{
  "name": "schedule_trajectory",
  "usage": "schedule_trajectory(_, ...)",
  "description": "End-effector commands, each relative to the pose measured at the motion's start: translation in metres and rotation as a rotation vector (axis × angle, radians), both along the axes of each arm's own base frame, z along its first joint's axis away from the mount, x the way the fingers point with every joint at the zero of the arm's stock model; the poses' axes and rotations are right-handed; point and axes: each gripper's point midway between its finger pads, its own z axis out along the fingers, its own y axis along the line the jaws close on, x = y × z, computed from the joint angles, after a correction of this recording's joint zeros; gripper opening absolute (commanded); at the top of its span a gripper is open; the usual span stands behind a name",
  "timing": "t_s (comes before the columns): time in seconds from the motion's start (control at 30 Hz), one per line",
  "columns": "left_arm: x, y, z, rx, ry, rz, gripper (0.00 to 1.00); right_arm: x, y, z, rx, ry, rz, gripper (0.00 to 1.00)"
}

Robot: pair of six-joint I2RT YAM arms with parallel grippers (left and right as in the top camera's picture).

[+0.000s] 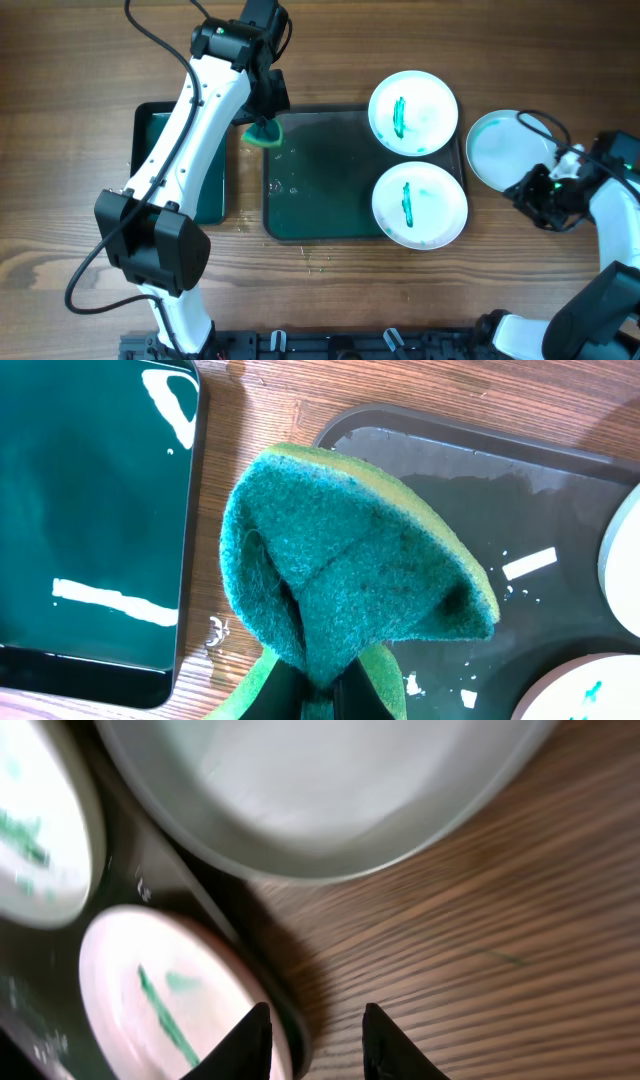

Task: Clean dirty plates on tray and stack at the side
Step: 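Carry the left plate with the right gripper to the table's right side, then release the plate on the table and open the right gripper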

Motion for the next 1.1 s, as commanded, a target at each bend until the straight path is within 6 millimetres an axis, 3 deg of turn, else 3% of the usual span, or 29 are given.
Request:
schedule_trajectory(0.0, 0.001, -0.002, 0.011, -0.010, -0.027, -0.017, 0.04, -0.005, 0.031, -0.008, 0.020, -0.001, 0.157, 0.30)
schedule_trajectory(0.37, 0.001, -0.002, 0.011, -0.006, -0.026, -0.032, 0.04, -0.016, 0.060, -0.028, -0.066, 0.064, 0.302, 0.30)
schedule_trajectory(0.53, 0.000, -0.001, 0.010, -0.001, -0.020, -0.044, 0.04, -0.022, 0.067, -0.038, -0.054, 0.062, 0.317, 0.22)
schedule_trajectory(0.67, 0.000, -0.001, 0.010, -0.002, -0.020, -0.043, 0.04, -0.023, 0.068, -0.040, -0.051, 0.062, 0.319, 0.14)
schedule_trajectory(1.07, 0.000, -0.001, 0.010, -0.002, -0.019, -0.043, 0.04, -0.026, 0.073, -0.053, -0.036, 0.036, 0.321, 0.10)
